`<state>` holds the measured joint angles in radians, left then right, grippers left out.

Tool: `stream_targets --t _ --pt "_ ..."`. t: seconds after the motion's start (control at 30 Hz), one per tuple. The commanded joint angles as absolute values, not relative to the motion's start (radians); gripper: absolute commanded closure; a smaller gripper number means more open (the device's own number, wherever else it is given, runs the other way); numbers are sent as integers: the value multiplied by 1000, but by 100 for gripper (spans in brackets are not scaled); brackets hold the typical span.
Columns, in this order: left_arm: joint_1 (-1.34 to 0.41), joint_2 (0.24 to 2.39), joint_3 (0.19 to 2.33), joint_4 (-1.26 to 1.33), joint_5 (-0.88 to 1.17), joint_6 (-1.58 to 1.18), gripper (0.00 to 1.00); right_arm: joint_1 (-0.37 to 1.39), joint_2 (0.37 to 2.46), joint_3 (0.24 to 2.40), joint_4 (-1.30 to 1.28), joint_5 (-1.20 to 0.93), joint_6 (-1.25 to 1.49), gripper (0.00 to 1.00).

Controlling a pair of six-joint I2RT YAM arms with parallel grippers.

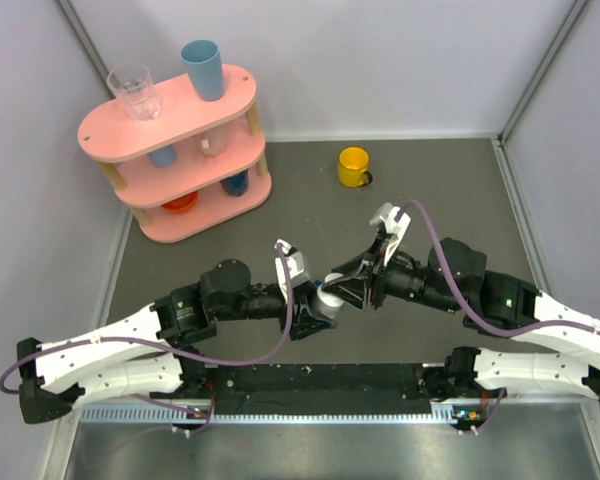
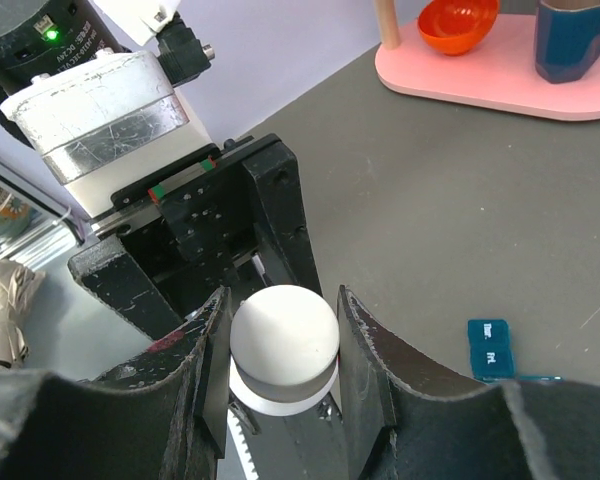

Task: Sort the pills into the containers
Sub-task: Unscrew the lid of the pill bottle.

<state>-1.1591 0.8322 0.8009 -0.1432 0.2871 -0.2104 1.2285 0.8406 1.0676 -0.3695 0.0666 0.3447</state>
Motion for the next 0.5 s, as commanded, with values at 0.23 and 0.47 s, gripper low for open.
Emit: stream_targets --t 0.23,0.47 --pt "-1157 746 798 40 265 -253 100 1236 818 1042 -347 135 380 100" --pt "-1157 727 761 107 252 -288 100 1236 796 1005 -293 152 408 100"
